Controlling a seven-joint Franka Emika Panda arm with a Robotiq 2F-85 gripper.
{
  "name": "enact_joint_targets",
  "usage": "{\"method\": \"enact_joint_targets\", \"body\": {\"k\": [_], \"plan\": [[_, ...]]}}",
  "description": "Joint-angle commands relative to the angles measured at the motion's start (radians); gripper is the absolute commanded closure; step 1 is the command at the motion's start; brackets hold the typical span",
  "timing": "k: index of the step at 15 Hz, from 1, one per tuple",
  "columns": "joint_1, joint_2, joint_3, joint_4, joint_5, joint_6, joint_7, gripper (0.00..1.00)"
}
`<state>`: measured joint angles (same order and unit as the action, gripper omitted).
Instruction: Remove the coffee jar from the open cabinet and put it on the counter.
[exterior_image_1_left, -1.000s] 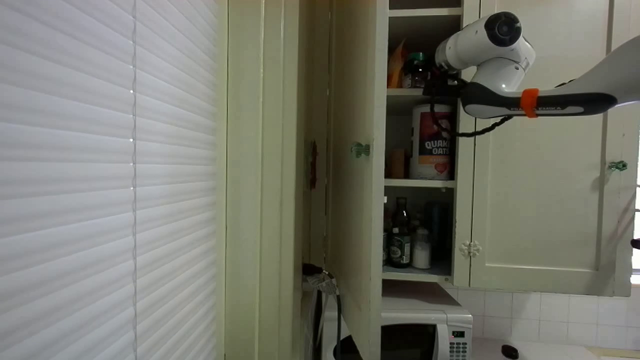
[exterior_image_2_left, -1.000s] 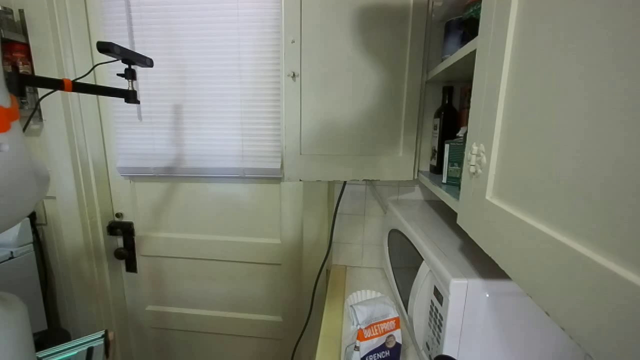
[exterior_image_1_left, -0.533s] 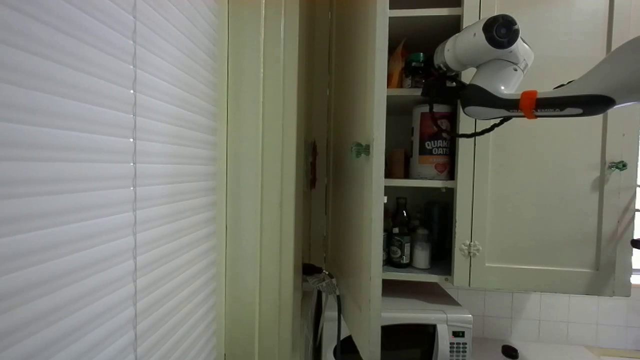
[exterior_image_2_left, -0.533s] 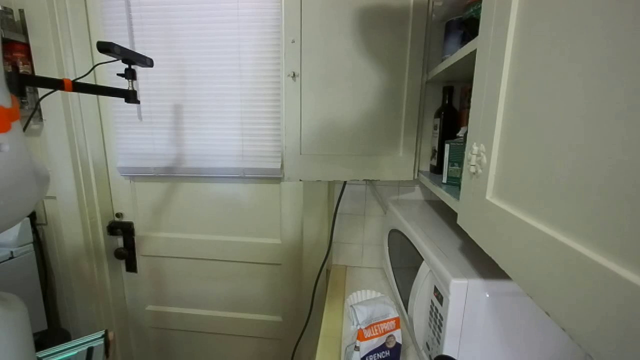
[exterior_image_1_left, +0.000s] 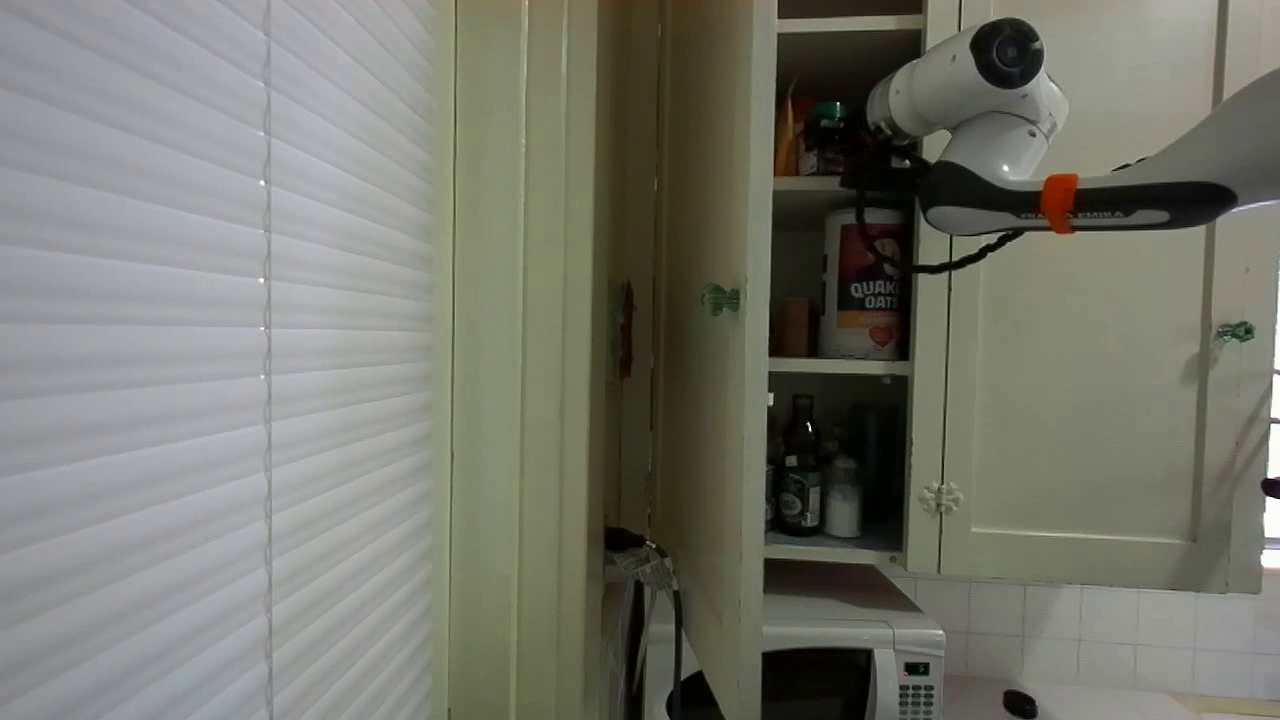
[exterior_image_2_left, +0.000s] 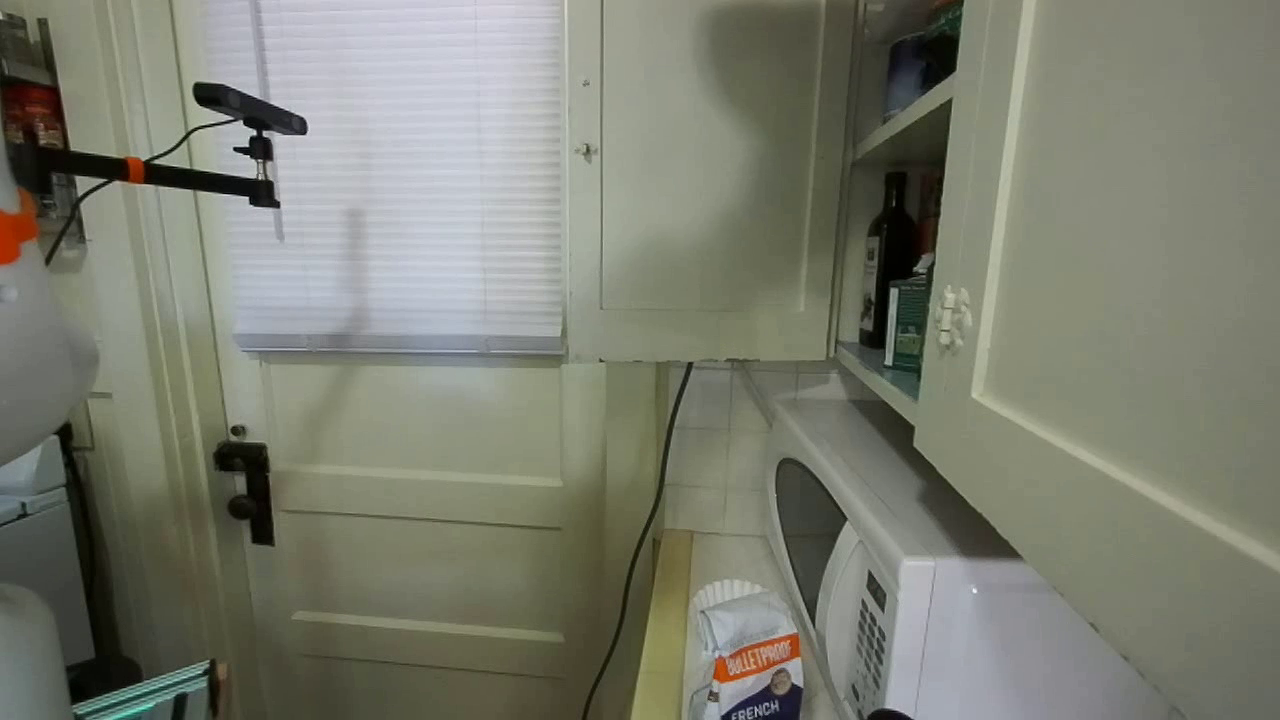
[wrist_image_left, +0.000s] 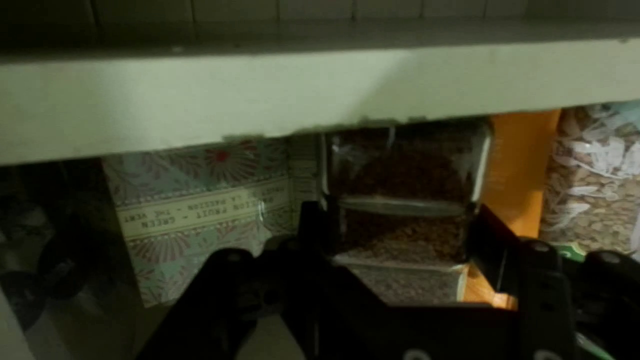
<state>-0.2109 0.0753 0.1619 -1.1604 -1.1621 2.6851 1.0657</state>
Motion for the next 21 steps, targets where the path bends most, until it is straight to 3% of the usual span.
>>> {"method": "enact_joint_targets", "body": {"k": [1, 8, 11, 13, 18, 21], "plan": [[-0.005, -0.078, 0.023, -0.085, 0.165, 0.060, -0.094, 0.52], [0.003, -0.193, 0.016, -0.184, 0.365, 0.065, -0.255, 0.52], [0.030, -0.243, -0.005, -0.244, 0.568, 0.082, -0.419, 0.52], [0.096, -0.277, -0.048, -0.293, 0.734, 0.098, -0.537, 0.52], [0.410, -0.383, -0.240, -0.430, 1.135, 0.095, -0.906, 0.52], [0.463, -0.468, -0.297, -0.532, 1.263, 0.048, -1.059, 0.52]]}}
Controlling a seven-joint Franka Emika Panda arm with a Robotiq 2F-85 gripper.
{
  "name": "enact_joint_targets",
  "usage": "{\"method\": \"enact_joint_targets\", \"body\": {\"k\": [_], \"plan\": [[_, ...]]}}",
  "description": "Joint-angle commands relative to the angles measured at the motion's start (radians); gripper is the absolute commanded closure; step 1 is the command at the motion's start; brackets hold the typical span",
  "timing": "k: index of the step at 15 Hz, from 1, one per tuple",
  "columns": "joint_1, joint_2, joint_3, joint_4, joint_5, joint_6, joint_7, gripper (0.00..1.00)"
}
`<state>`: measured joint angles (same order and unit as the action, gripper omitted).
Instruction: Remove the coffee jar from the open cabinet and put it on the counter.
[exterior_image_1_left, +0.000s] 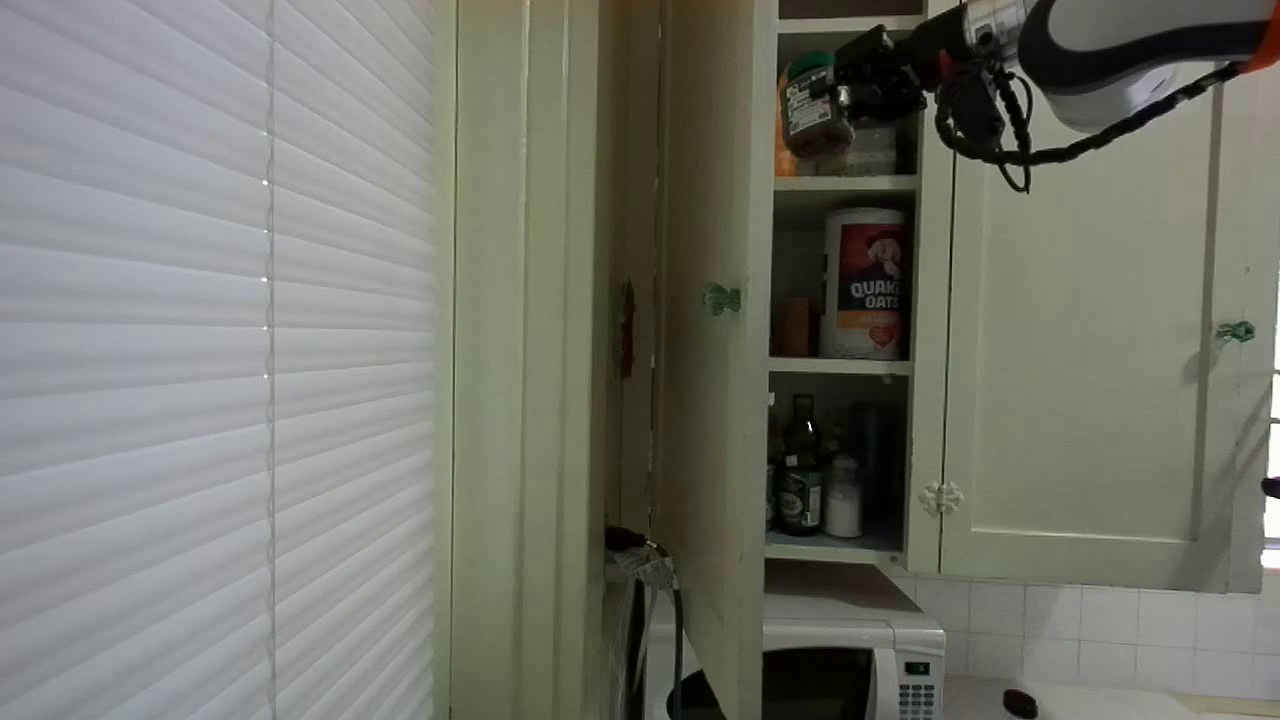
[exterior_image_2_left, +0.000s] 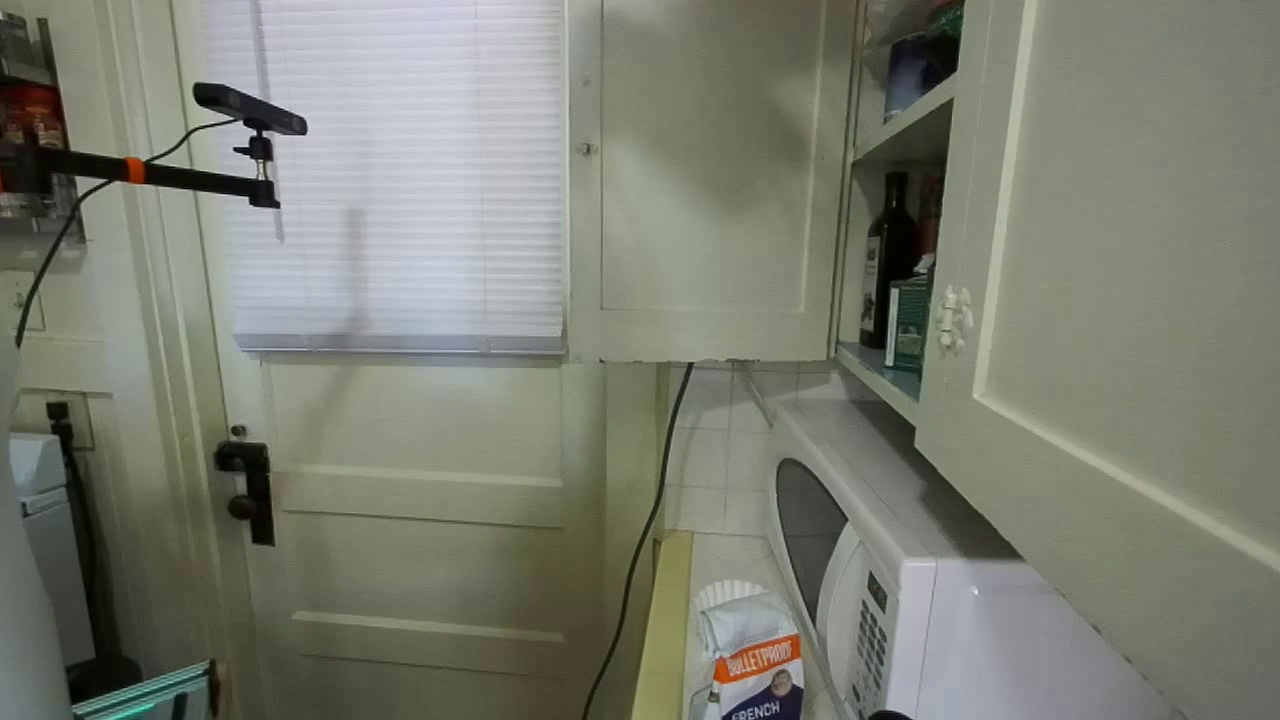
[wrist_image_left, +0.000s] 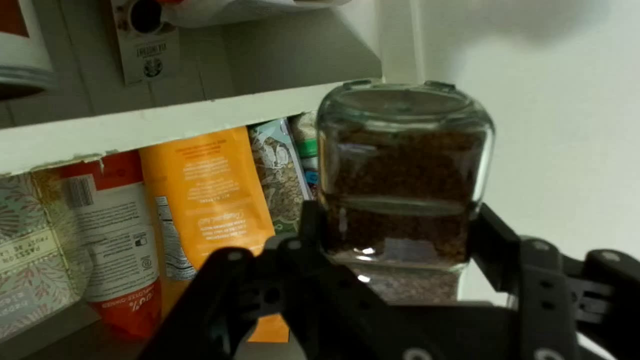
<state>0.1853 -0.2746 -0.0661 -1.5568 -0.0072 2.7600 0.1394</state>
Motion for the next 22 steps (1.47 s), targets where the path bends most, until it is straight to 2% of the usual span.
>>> {"method": "enact_joint_targets", "body": {"k": [1, 8, 16, 17, 18, 22], "plan": [[0.028, -0.151, -0.048, -0.179, 0.161, -0.051, -0.182, 0.52], [0.043, -0.373, -0.109, -0.508, 0.303, -0.134, -0.301, 0.52], [-0.040, -0.599, -0.105, -0.867, 0.244, -0.176, -0.326, 0.52], [-0.020, -0.507, -0.105, -0.775, 0.258, -0.168, -0.311, 0.52], [-0.025, -0.520, -0.106, -0.804, 0.257, -0.168, -0.313, 0.27], [-0.024, -0.512, -0.104, -0.797, 0.257, -0.168, -0.314, 0.27]]}}
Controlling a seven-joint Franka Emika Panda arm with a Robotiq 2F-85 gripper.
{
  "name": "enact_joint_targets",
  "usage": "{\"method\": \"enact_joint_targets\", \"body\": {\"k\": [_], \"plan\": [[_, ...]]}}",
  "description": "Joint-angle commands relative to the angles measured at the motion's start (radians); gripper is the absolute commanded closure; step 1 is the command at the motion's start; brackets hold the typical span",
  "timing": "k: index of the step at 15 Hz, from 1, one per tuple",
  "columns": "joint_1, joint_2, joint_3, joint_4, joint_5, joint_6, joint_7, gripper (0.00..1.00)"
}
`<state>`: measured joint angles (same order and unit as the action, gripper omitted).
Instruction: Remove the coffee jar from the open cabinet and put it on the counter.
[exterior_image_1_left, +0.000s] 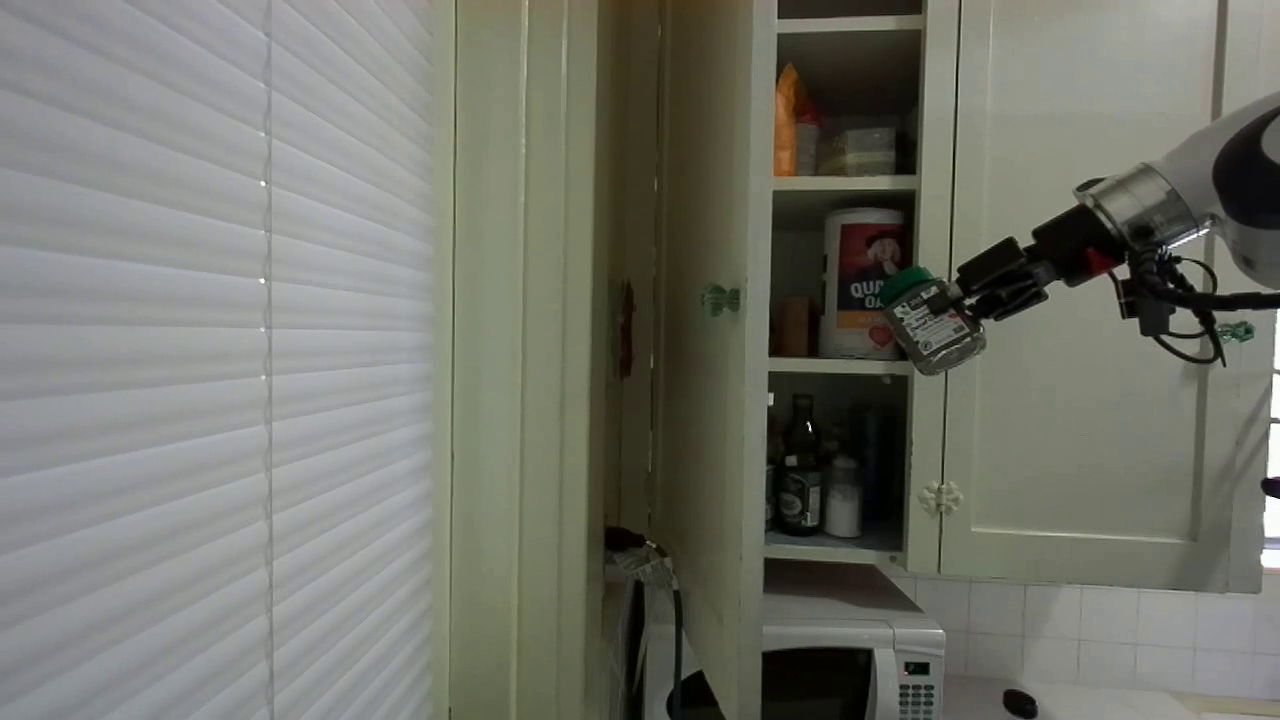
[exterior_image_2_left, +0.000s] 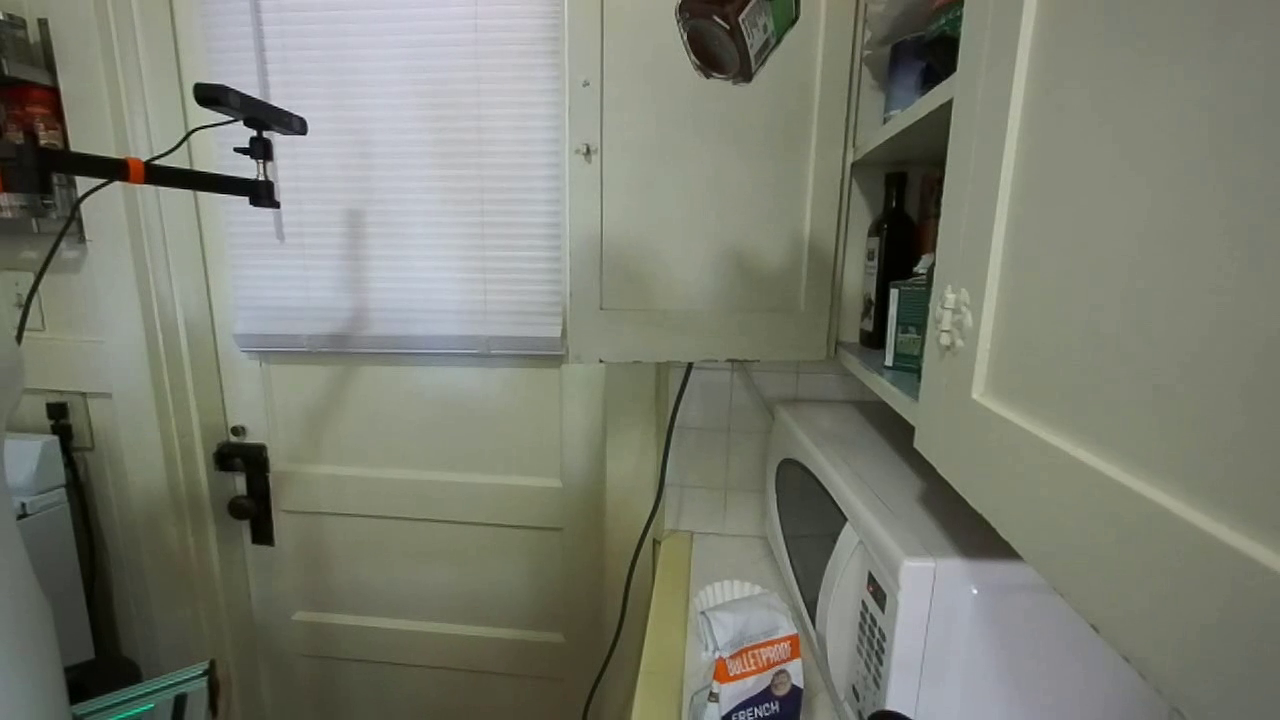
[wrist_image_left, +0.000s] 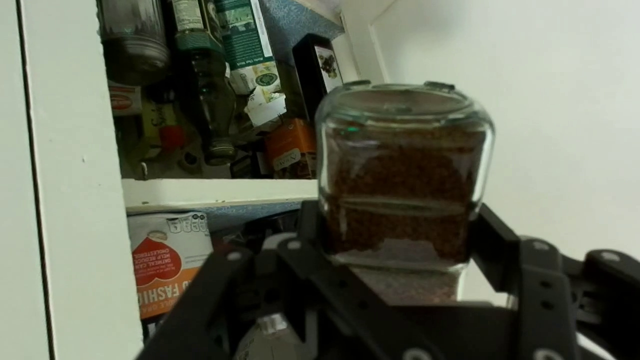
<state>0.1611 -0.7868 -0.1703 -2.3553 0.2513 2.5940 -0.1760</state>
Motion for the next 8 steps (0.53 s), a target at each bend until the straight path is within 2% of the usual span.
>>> {"method": "enact_joint_targets", "body": {"k": [1, 3, 4, 8], "plan": [[0.001, 0.003, 0.000, 0.002, -0.001, -0.002, 0.002, 0.27], [0.001, 0.003, 0.000, 0.002, -0.001, -0.002, 0.002, 0.27], [0.001, 0.003, 0.000, 0.002, -0.001, -0.002, 0.002, 0.52], [0.038, 0.034, 0.001, -0.074, 0.033, 0.019, 0.004, 0.52]]}}
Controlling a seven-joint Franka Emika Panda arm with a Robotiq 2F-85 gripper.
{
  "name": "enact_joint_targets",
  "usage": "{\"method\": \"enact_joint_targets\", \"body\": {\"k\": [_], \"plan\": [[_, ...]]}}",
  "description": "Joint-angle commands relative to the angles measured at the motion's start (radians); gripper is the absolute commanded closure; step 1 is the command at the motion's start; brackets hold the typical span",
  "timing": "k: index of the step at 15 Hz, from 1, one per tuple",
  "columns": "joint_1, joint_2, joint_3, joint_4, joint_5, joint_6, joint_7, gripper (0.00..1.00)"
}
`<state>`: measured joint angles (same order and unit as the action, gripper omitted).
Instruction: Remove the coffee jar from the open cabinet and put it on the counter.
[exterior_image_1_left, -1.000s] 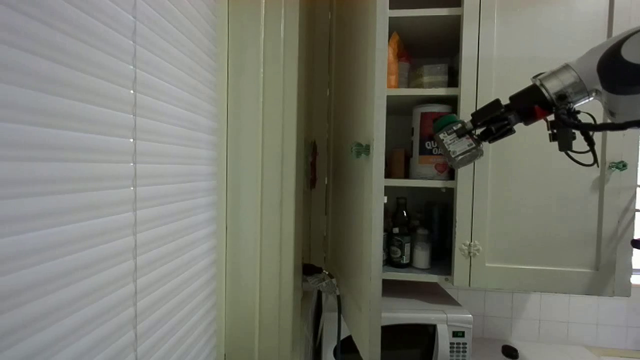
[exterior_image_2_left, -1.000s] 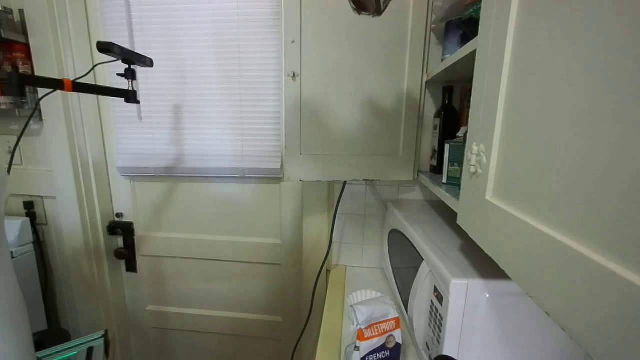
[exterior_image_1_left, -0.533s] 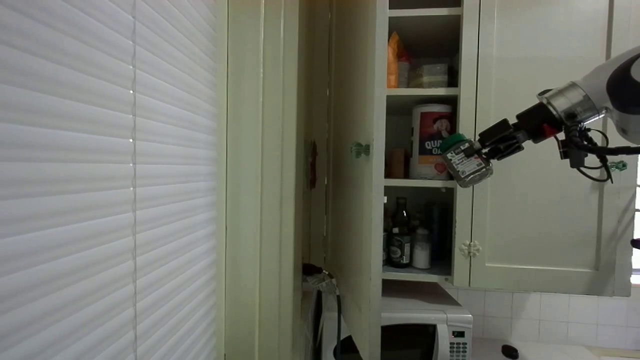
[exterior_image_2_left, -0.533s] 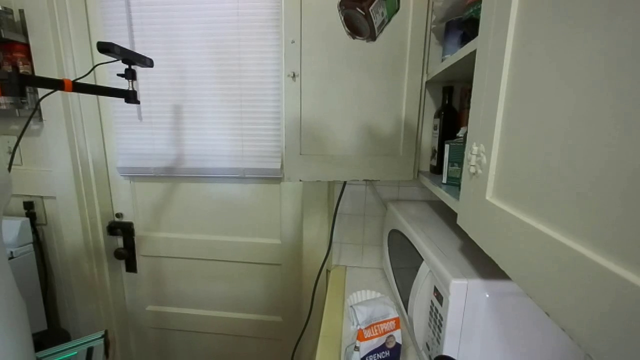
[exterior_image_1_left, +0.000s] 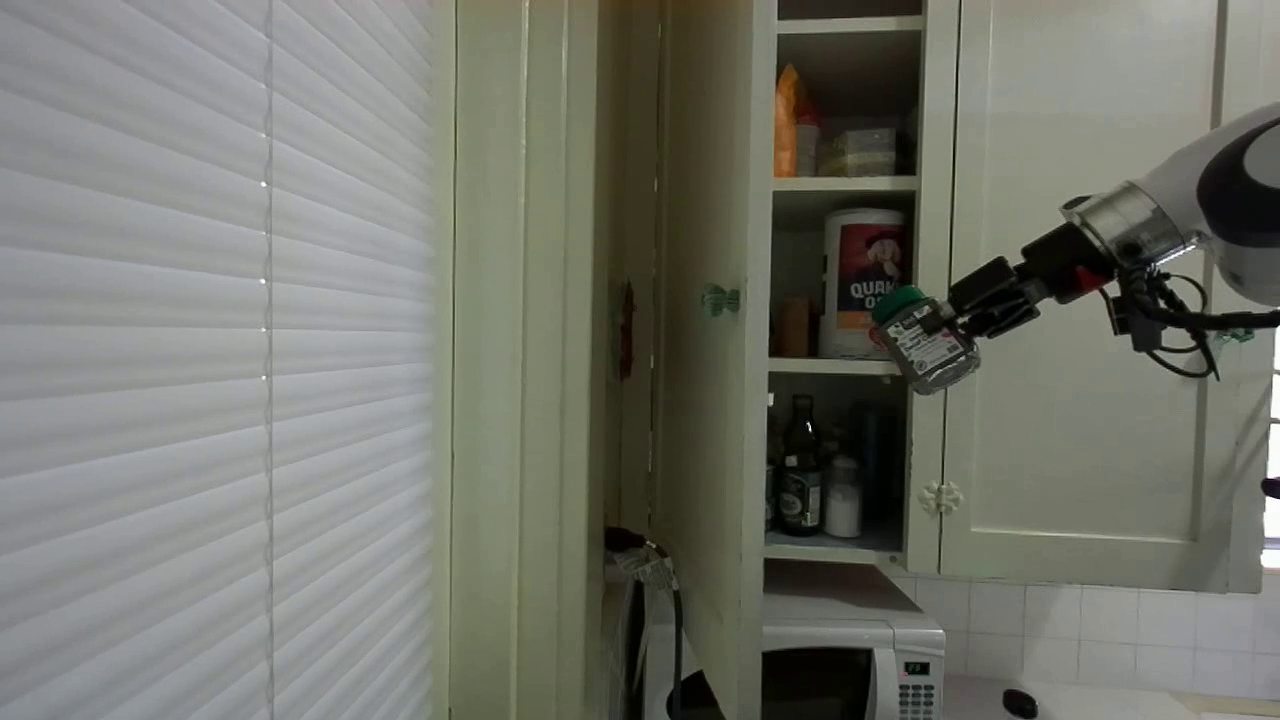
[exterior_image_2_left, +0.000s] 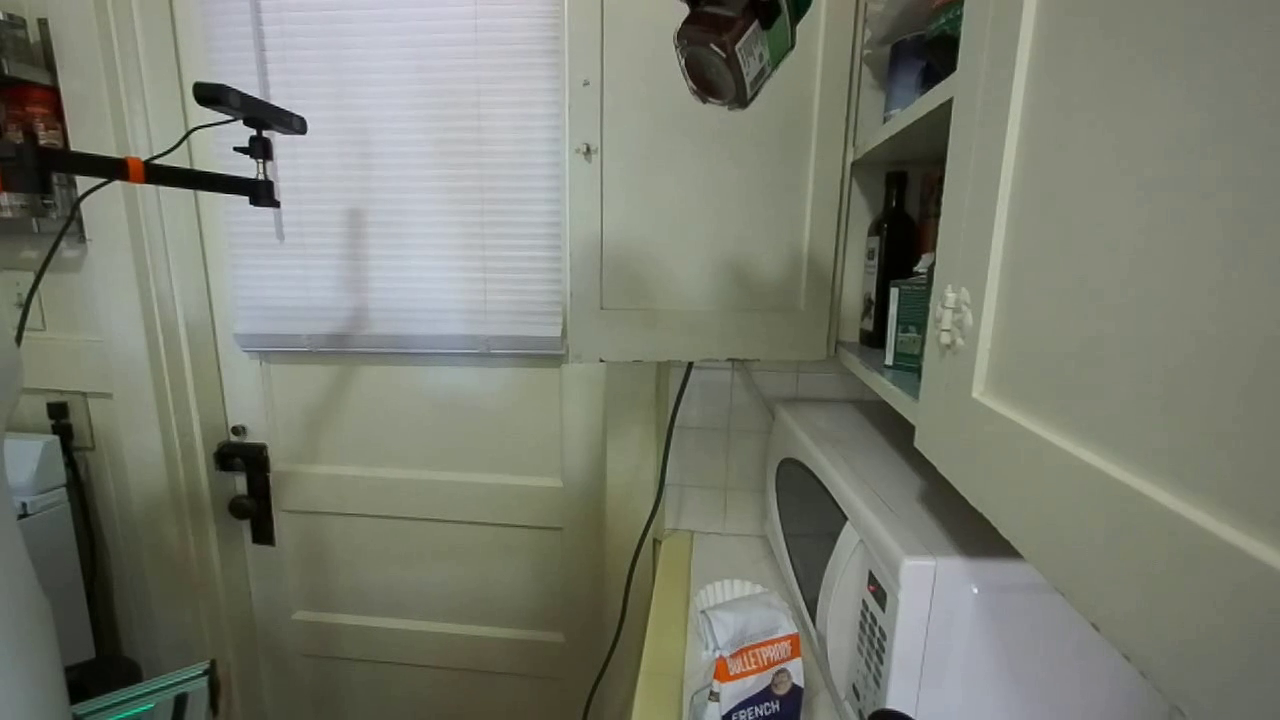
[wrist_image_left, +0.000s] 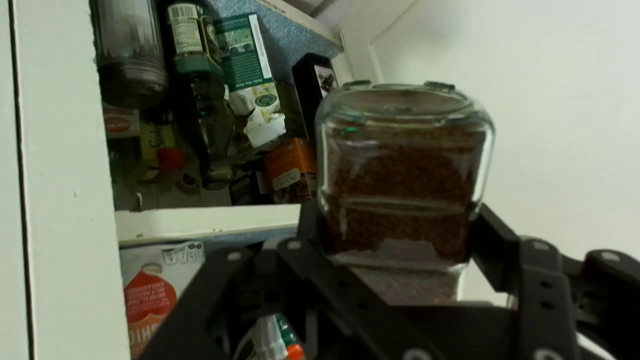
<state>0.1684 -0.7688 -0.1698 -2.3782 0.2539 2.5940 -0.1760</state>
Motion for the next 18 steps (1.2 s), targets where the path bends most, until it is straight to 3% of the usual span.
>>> {"method": "enact_joint_targets", "body": {"k": [1, 7, 11, 12, 13, 17, 18], "plan": [[0.036, 0.020, 0.003, -0.083, 0.037, 0.015, 0.004, 0.52], [0.053, 0.075, 0.019, -0.233, 0.054, 0.047, 0.014, 0.52], [0.093, 0.138, 0.030, -0.326, 0.080, 0.180, 0.011, 0.52], [0.063, 0.121, 0.024, -0.290, 0.040, 0.101, 0.008, 0.52], [0.069, 0.133, 0.026, -0.304, 0.040, 0.114, 0.008, 0.27], [0.065, 0.141, 0.025, -0.296, 0.040, 0.114, 0.008, 0.27], [0.064, 0.140, 0.025, -0.295, 0.040, 0.114, 0.008, 0.52]]}}
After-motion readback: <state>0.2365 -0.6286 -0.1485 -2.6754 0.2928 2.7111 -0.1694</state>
